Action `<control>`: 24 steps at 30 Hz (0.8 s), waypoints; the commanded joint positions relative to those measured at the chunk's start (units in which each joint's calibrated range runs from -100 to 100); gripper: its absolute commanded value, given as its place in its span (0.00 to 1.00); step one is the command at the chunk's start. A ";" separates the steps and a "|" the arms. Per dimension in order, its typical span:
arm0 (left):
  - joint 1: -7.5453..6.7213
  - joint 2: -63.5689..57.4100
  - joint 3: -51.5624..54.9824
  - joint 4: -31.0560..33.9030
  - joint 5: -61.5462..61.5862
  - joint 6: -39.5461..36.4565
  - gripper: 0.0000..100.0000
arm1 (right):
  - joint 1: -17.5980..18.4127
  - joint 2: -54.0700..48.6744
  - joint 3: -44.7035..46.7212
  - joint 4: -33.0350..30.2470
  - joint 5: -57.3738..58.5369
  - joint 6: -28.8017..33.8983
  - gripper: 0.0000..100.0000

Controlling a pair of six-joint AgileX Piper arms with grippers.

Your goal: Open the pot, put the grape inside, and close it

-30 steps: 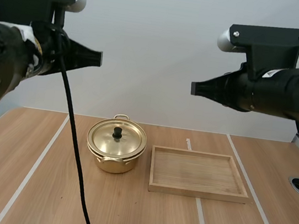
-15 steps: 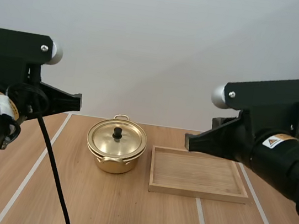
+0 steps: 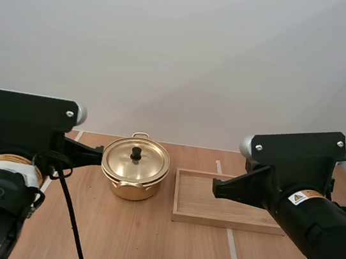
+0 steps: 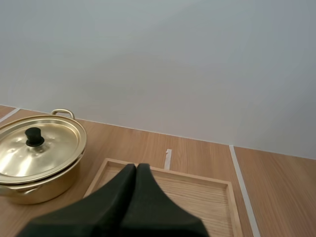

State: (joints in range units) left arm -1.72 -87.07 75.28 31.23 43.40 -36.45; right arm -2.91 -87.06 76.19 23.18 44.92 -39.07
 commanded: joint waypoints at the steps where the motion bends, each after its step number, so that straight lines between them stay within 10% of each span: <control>1: 0.12 -0.66 10.40 0.85 -19.19 1.91 0.00 | 0.16 -0.51 6.38 0.54 -12.87 -0.55 0.00; 24: 0.12 -0.66 24.72 -0.48 -25.30 -1.72 0.00 | 0.07 -0.51 23.81 0.54 -23.58 -0.55 0.00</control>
State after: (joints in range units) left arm -1.72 -87.45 99.87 31.59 18.35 -38.00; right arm -2.91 -87.19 99.86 23.54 22.82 -39.07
